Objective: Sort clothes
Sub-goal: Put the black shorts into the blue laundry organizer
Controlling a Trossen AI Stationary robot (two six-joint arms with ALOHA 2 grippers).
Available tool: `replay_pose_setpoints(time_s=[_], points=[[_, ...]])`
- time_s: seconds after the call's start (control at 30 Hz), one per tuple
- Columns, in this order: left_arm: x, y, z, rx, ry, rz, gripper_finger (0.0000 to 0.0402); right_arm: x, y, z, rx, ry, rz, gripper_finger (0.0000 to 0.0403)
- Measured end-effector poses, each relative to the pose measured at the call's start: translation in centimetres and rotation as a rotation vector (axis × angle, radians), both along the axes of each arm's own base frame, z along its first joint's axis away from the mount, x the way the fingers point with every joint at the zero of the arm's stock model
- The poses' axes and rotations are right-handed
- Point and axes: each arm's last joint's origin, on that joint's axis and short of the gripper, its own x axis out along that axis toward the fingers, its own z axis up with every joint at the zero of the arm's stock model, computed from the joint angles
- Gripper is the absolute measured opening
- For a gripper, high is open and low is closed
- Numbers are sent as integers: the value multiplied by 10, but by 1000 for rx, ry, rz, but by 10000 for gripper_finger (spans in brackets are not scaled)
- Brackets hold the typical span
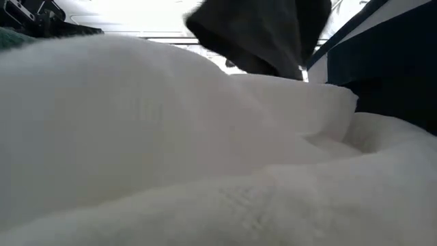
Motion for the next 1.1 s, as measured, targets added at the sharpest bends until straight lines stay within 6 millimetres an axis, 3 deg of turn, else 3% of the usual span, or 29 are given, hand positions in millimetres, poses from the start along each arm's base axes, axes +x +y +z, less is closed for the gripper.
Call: replay_pose_setpoints(time_s=[0.17, 0.37, 0.5, 0.67, 0.9, 1.1], points=[[0, 0, 0, 0, 0, 0, 0, -2, 39, 15, -80, 33, 76, 7], [0, 0, 0, 0, 0, 0, 0, -31, 62, 34, -106, 33, 147, 7], [0, 0, 0, 0, 0, 0, 0, -49, 65, 40, -140, 46, 118, 7], [0, 0, 0, 0, 0, 0, 0, -64, 49, 48, -137, 108, 76, 7], [0, 0, 0, 0, 0, 0, 0, -66, 48, 45, -178, 195, 8, 7], [0, 0, 0, 0, -1, 0, 0, -61, 68, 39, -211, 197, 14, 7]])
